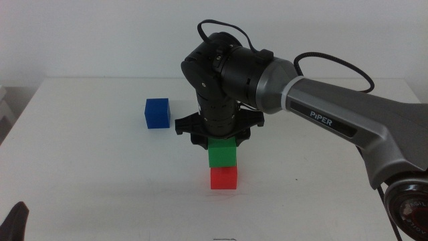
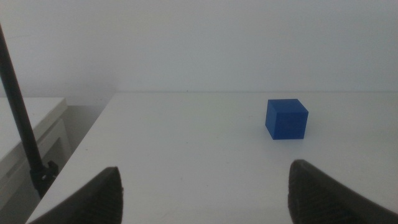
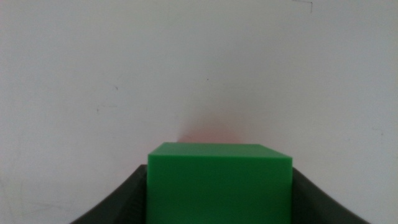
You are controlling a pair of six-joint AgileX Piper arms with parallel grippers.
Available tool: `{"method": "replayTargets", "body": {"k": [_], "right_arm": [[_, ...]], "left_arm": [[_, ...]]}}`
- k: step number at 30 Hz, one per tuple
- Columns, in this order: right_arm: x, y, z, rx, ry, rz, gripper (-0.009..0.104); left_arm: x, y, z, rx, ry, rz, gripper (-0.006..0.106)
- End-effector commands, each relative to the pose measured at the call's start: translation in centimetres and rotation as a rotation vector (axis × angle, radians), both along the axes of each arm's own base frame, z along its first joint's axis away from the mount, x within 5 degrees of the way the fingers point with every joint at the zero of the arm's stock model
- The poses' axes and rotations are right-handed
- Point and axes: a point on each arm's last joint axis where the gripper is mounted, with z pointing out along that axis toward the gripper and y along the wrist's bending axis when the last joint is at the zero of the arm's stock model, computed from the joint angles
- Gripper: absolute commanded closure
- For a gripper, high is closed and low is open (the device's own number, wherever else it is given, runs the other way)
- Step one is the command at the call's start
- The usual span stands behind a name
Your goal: Stack red cubes first, then green, then blue cubes in a specific spot.
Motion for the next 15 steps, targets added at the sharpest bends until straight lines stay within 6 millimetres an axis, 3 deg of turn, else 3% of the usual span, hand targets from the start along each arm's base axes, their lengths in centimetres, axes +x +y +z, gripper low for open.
{"method": "replayTargets", "body": {"k": [1,15], "right_arm": [[-0.35,-1.5,3.7,-0.016,-0.049,-0.027,0.096],[-1.22,-1.54,3.13,-0.035,-0.037,-0.032,0.096]], "left_arm": [[-0.14,-0.03,0.89,-0.015,-0.098,-0.004,0.013],[-0.14,-0.03,0.89,-0.015,-0.098,-0.004,0.013]]}}
